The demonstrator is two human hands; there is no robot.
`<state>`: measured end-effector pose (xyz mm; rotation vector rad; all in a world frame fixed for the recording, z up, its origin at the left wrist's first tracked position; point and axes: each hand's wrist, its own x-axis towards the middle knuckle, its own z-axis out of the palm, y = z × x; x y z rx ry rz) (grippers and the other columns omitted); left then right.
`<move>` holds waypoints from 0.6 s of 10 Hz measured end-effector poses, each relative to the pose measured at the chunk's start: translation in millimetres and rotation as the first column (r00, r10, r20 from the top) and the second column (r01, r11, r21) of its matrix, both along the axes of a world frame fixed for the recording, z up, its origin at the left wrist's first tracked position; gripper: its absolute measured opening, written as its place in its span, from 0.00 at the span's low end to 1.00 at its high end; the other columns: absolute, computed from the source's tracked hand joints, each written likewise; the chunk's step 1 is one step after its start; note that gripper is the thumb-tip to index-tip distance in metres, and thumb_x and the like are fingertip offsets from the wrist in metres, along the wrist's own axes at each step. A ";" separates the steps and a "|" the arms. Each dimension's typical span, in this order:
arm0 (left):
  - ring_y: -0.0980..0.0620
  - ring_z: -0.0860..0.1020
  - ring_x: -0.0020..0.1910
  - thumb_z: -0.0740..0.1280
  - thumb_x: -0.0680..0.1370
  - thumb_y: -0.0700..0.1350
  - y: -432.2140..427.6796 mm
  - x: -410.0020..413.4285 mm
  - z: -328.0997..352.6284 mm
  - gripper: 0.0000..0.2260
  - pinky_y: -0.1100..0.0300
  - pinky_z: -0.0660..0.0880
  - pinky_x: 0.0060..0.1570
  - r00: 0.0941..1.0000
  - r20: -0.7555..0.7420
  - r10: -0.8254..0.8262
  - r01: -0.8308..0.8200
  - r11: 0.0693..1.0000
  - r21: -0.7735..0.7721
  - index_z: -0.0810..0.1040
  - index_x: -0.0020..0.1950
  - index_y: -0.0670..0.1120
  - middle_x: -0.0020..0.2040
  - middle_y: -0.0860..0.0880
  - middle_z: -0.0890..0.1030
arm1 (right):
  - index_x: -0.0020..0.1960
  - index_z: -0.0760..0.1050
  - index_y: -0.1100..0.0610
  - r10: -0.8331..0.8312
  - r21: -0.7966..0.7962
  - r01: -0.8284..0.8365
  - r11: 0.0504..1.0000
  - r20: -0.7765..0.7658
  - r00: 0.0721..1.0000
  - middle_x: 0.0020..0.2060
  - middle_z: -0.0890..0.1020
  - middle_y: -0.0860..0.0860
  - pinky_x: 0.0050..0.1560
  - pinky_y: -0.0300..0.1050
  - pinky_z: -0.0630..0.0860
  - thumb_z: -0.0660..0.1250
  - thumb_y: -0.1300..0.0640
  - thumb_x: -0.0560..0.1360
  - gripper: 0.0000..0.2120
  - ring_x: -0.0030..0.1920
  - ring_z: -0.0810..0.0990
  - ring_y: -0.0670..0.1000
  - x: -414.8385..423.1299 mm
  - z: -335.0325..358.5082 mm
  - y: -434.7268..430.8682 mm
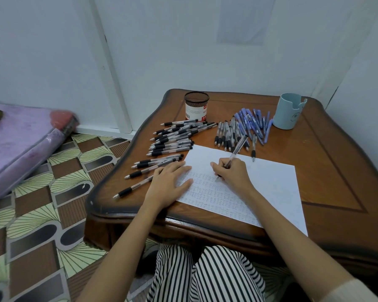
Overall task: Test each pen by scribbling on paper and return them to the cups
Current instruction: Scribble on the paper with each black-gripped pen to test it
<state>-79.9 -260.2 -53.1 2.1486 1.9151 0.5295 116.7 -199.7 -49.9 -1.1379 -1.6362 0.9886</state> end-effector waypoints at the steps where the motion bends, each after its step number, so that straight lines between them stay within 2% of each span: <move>1: 0.56 0.57 0.74 0.57 0.79 0.59 -0.5 -0.2 0.7 0.21 0.51 0.48 0.73 1.000 0.000 -0.001 0.001 1.000 -0.001 0.65 0.72 0.58 0.74 0.57 0.62 | 0.24 0.64 0.55 0.009 0.025 -0.010 1.000 0.047 0.999 0.19 0.65 0.46 0.30 0.34 0.66 0.68 0.63 0.74 0.23 0.22 0.66 0.41 -2.0 0.1 -0.9; 2: 0.56 0.57 0.74 0.57 0.79 0.59 -0.8 0.2 1.2 0.21 0.51 0.48 0.72 1.000 0.010 -0.003 0.003 1.000 0.000 0.65 0.72 0.58 0.74 0.57 0.62 | 0.22 0.61 0.51 -0.022 0.054 0.018 0.998 0.065 0.998 0.18 0.62 0.43 0.33 0.39 0.65 0.65 0.66 0.73 0.24 0.22 0.64 0.42 -1.7 -0.9 0.6; 3: 0.56 0.57 0.74 0.57 0.79 0.59 -0.9 0.1 1.7 0.21 0.52 0.48 0.72 1.000 0.009 -0.004 0.004 1.000 0.002 0.65 0.72 0.58 0.74 0.57 0.62 | 0.23 0.64 0.53 0.011 0.054 -0.014 0.998 0.055 0.998 0.18 0.65 0.44 0.33 0.37 0.68 0.66 0.65 0.74 0.24 0.23 0.68 0.41 -0.8 -0.8 0.1; 4: 0.56 0.57 0.74 0.57 0.79 0.59 -0.8 0.3 1.9 0.21 0.51 0.48 0.72 1.000 0.003 -0.001 0.001 1.000 -0.001 0.65 0.72 0.58 0.74 0.57 0.62 | 0.23 0.65 0.53 -0.021 0.063 0.019 0.998 0.030 0.999 0.18 0.67 0.43 0.33 0.41 0.69 0.67 0.63 0.75 0.24 0.24 0.69 0.42 -1.1 -1.4 0.7; 6: 0.55 0.58 0.74 0.57 0.79 0.59 -1.4 0.4 2.5 0.21 0.50 0.48 0.72 1.000 0.014 -0.006 0.006 1.000 0.003 0.65 0.72 0.57 0.74 0.56 0.62 | 0.24 0.64 0.54 -0.038 0.057 0.037 0.998 0.011 0.999 0.20 0.67 0.47 0.32 0.41 0.69 0.68 0.62 0.75 0.23 0.24 0.70 0.43 0.2 -3.2 2.6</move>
